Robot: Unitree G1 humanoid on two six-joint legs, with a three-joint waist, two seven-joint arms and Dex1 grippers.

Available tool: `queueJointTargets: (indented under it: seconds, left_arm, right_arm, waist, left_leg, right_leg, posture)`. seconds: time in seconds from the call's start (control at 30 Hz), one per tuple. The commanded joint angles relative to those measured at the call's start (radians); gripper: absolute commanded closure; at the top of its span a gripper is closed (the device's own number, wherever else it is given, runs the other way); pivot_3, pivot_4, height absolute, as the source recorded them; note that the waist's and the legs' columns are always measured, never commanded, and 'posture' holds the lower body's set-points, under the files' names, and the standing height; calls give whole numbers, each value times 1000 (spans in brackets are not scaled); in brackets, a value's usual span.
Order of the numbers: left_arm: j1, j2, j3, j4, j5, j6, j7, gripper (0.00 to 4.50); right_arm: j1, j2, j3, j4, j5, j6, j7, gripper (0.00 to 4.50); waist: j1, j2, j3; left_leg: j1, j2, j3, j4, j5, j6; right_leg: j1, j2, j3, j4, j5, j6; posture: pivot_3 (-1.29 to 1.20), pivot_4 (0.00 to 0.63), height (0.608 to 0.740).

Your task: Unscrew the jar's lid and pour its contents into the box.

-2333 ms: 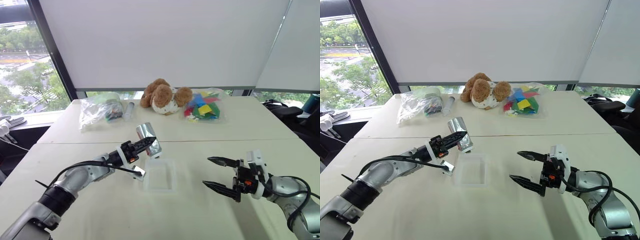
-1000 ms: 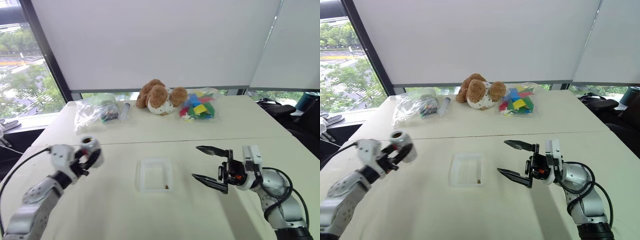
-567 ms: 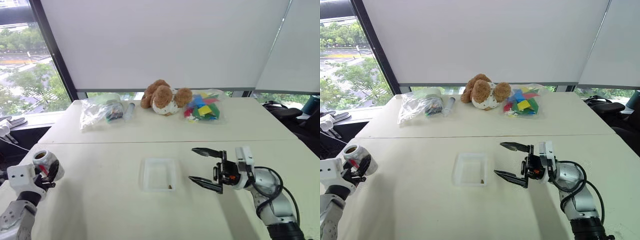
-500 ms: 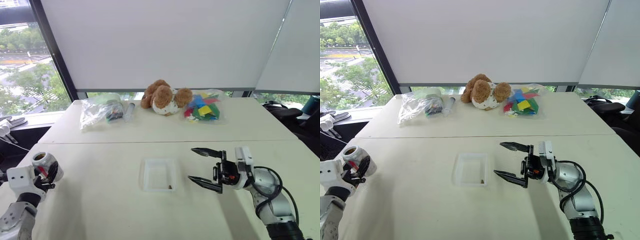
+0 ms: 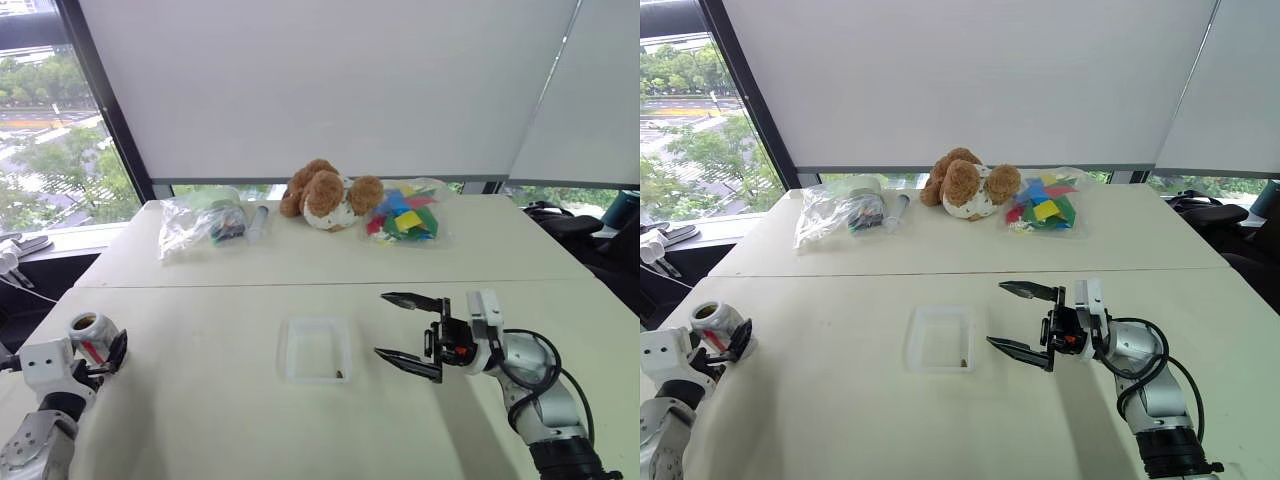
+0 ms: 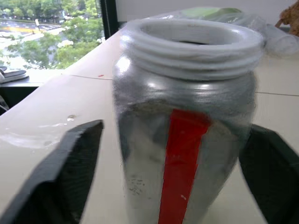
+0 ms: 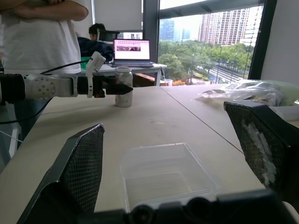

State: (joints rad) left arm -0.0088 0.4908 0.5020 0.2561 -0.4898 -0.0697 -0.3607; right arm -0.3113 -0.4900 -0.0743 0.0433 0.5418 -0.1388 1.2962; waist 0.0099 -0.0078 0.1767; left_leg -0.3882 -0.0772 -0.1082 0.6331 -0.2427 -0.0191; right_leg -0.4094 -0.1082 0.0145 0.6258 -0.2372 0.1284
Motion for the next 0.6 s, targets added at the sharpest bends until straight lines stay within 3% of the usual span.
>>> queueJointTargets:
  seconds: [0.03, 0.27, 0.6]
  left_arm:
    - [14, 16, 48, -37, -2, -8, -3, 27]
    - [80, 52, 72, -63, -13, 21, -76, 27]
    - [323, 211, 118, -135, 27, -24, -348, 27]
  right_arm:
    - [3, -16, -17, -35, 10, 5, -10, 0]
    - [62, -63, -49, -71, 21, 32, -30, 0]
    - [197, -192, -160, -95, 41, 39, 13, 0]
  waist:
    - [0, 0, 0]
    - [1, 0, 0]
    - [1, 0, 0]
  left_leg:
    - [0, 0, 0, 0, 0, 0]
    - [0, 0, 0, 0, 0, 0]
    - [-1, 1, 1, -2, 0, 0]
  right_leg:
    - [0, 0, 0, 0, 0, 0]
    - [0, 0, 0, -1, -1, -2]
    - [1, -3, 0, -7, -3, -5]
  posture:
    - [0, 150, 740]
    - [0, 150, 740]
    - [0, 150, 740]
